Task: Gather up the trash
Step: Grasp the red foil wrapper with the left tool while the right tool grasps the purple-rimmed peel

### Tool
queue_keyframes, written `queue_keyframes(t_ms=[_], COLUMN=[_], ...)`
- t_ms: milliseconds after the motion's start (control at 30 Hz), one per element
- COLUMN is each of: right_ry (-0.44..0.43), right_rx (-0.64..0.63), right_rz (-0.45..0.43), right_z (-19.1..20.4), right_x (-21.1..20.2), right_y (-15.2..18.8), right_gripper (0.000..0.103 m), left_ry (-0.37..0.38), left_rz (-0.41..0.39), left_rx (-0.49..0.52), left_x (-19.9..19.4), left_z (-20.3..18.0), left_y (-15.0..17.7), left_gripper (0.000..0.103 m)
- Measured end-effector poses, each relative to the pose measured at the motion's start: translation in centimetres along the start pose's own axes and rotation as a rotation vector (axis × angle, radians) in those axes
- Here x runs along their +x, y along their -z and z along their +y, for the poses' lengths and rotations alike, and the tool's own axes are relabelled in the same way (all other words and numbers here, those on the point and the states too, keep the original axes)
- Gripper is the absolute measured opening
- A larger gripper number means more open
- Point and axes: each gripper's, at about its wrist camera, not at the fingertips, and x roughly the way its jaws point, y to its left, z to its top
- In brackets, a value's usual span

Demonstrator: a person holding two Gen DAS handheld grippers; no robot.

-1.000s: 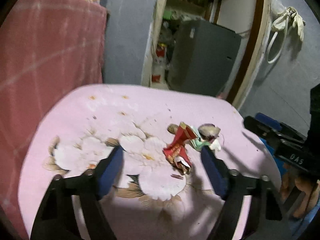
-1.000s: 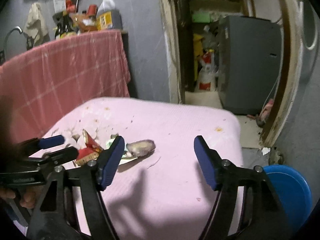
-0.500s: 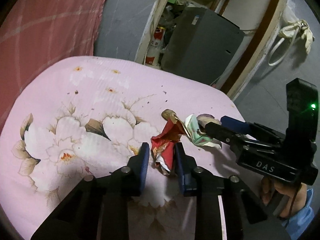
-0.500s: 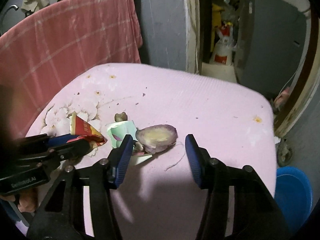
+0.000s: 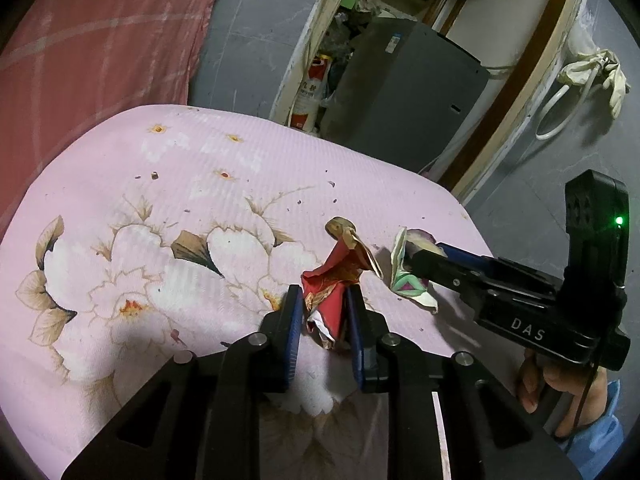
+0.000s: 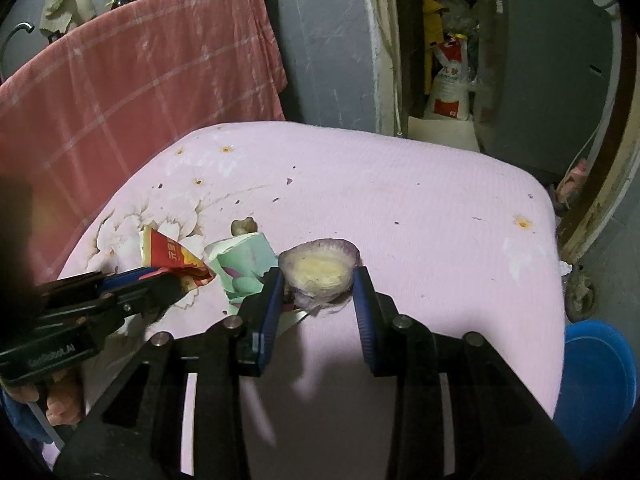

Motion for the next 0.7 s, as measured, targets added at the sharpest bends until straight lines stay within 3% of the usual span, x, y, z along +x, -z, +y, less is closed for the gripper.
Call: queue_keyframes(t_ms=[400,700], right_ry=[0.032,0.044], right_rx=[0.021,0.011], right_rz=[-0.117,-0.126], right_z=[-0.5,-0.6], right_x=[-2.7,-4.2], right_y=[1.1,3.0], right_gripper=[0.033,0.033], left_ry=[-0.057,-0.097], left_rz=[-0.032,-0.071], left_rx=[0.055,0.152], left_x=[-0.5,-2.1], left_z=[-1.4,-4.2], left_y=[0.7,2.9], left_gripper=[0.014,0.014])
